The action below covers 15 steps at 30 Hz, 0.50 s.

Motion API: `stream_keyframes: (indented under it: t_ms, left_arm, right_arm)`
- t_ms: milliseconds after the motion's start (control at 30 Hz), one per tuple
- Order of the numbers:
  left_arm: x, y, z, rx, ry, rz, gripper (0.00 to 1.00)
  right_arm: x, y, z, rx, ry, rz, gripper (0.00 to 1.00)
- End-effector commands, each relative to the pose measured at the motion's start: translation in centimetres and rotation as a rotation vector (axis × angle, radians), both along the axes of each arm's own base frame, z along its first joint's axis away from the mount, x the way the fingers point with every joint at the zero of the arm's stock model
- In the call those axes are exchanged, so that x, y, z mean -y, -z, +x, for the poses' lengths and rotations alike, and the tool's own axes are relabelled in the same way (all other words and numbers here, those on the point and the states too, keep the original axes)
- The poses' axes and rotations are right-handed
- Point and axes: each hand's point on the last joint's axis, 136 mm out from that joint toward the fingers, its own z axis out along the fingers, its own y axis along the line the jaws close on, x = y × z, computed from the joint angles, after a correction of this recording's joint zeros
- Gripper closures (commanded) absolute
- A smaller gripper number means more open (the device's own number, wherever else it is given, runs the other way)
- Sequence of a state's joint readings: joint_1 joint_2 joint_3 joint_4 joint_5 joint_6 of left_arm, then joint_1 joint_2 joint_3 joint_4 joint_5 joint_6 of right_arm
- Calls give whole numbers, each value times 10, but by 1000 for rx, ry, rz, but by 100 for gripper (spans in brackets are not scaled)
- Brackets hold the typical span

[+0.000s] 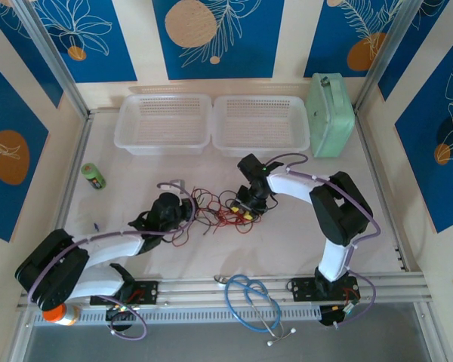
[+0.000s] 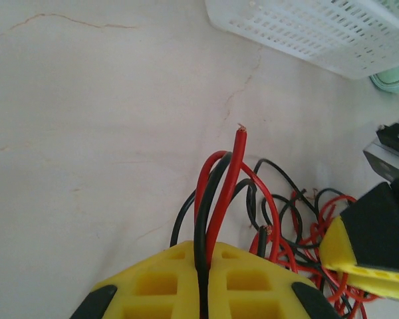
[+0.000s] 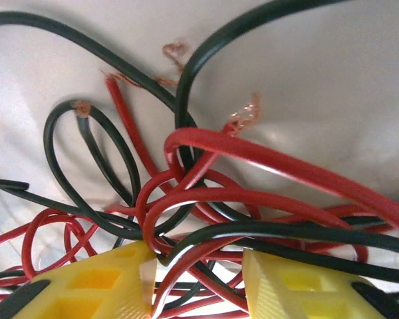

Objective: Untangle the cables

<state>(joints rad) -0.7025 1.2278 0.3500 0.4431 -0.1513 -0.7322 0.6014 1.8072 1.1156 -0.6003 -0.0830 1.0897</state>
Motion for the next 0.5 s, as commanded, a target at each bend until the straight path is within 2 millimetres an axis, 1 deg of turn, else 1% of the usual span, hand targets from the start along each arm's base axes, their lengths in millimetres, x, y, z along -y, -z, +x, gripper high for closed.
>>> stream_keyframes:
  t_ms: [0,133,167,233,367,467]
  left_arm:
    - [-11,-1,-5,9,-25,23,100]
    - [-22,-3,-11,20,-50,25,100]
    - [-25,-4,-12,25,-62,25,100]
    - [-34,-5,-13,31,-93,33,100]
    - [-52,-6,-15,42,-169,53,100]
    - [-57,-4,-15,41,-198,61,100]
  right_arm:
    - [5,13,15,19,0,-35,70]
    - [13,13,22,39,22,-48,98]
    - [17,13,22,49,31,-54,100]
    - [27,11,22,71,64,-63,100]
    - [45,1,19,141,144,-40,100]
    - [52,-7,20,211,204,6,100]
